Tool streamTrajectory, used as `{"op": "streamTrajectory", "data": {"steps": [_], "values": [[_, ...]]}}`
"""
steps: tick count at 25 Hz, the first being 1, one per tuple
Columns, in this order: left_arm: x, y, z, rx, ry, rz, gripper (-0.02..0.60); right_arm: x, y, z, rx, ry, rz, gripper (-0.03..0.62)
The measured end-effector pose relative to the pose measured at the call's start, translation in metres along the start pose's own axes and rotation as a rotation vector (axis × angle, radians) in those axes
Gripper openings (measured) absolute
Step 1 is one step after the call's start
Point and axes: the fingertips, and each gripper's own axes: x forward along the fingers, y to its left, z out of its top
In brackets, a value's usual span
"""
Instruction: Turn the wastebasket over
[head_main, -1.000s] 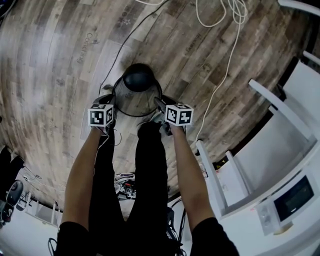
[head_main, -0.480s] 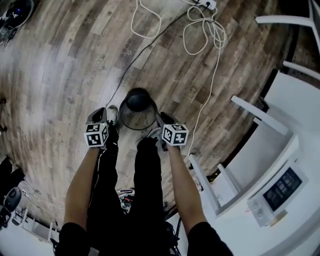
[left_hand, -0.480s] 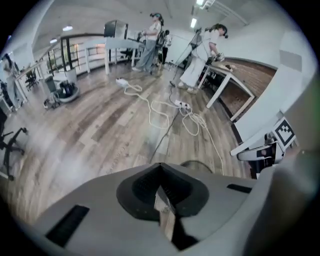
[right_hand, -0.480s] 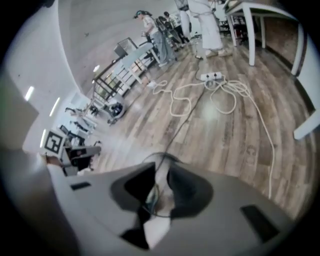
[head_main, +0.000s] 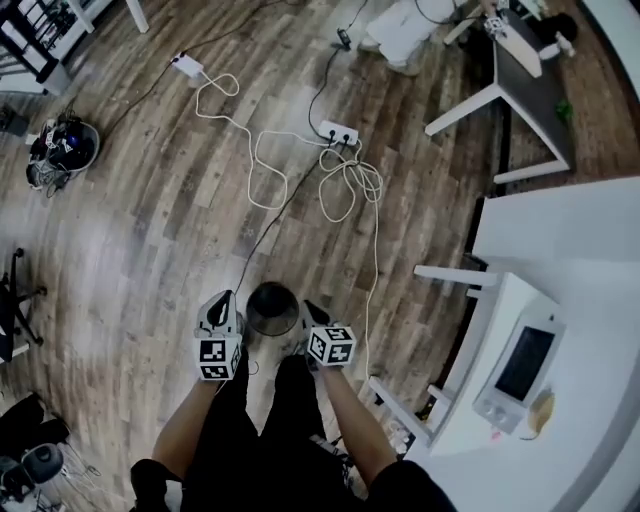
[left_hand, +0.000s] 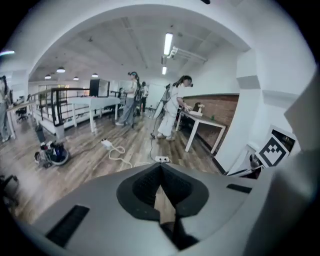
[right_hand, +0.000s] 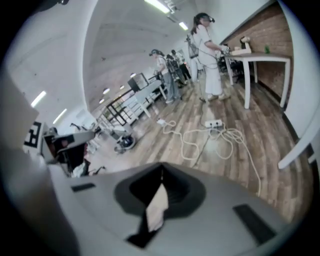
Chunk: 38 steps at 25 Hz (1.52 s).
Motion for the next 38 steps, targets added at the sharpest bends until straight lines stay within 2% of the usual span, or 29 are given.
{"op": "streamTrajectory", "data": {"steps": [3, 6, 8, 11, 16, 23, 30, 38], "values": [[-0.049, -0.024, 0.076, 0.089, -0.124, -0.024, 0.032, -0.054, 0.036, 0.043, -0.048, -0.099, 0.001, 0.032], [-0.096, -0.042, 0.135, 0.152, -0.234, -0.045, 0.032, -0.109, 0.071, 0.082, -0.112, -0.223, -0.013, 0.032], [-0.12, -0.053, 0.164, 0.177, -0.287, -0.057, 0.032, -0.139, 0.09, 0.101, -0.14, -0.289, -0.004, 0.032], [-0.151, -0.071, 0.188, 0.174, -0.337, -0.07, 0.032, -0.177, 0.108, 0.113, -0.161, -0.355, 0.009, 0.032], [-0.193, -0.106, 0.205, 0.211, -0.403, -0.085, 0.032, -0.236, 0.116, 0.115, -0.149, -0.454, 0.018, 0.032], [-0.229, -0.133, 0.209, 0.195, -0.444, -0.086, 0.032, -0.29, 0.123, 0.116, -0.192, -0.535, 0.017, 0.032], [-0.232, -0.148, 0.205, 0.203, -0.453, -0.086, 0.033, -0.302, 0.112, 0.106, -0.186, -0.533, 0.018, 0.031], [-0.241, -0.148, 0.201, 0.202, -0.455, -0.089, 0.033, -0.303, 0.127, 0.101, -0.204, -0.534, 0.052, 0.031]]}}
